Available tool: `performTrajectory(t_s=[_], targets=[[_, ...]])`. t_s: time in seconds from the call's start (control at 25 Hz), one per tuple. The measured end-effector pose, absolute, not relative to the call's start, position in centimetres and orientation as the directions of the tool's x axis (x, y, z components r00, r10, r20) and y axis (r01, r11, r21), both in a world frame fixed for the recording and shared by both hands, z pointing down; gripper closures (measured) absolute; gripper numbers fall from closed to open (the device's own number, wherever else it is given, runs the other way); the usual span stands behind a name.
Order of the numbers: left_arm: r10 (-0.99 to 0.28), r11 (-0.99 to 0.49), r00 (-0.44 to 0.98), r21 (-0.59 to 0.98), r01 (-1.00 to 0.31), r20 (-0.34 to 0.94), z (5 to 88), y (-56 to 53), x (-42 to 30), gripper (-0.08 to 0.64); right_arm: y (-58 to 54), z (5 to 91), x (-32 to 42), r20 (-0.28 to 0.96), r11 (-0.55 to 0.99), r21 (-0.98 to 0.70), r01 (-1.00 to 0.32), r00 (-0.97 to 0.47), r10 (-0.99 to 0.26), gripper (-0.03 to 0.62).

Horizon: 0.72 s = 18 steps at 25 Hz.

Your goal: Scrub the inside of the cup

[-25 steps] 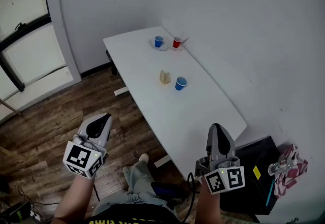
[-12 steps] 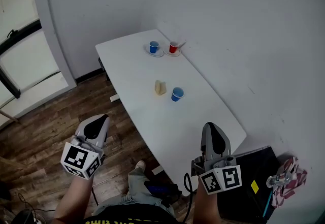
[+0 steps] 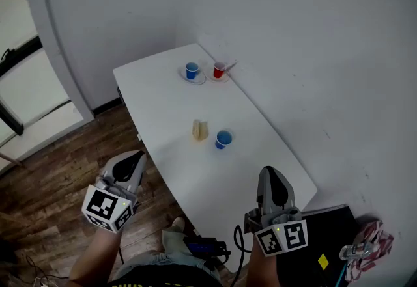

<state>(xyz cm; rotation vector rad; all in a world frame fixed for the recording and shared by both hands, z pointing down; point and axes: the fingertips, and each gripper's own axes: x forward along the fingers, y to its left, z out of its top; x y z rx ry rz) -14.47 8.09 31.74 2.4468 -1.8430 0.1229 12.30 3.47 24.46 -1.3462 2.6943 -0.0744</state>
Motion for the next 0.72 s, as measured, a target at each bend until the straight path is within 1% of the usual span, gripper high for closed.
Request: performTrajectory(t_s=[0.28,0.72], targets=[[-0.930,-0.345,0.343,0.014,-0.939,0.133,32.8,2.0,-12.3,0.557,-1.1,27.9,11.3,-0.027,0.610,-0.135,-0.781,-0.612,-0.790,0.586],[-0.914,-0.370,0.370,0.034,-0.928,0.167,34.6,-2.9,-12.2,0.557,-5.1,29.8,10.7,0.026,0.613,-0.134,-0.779,-0.621,-0.784,0.586]])
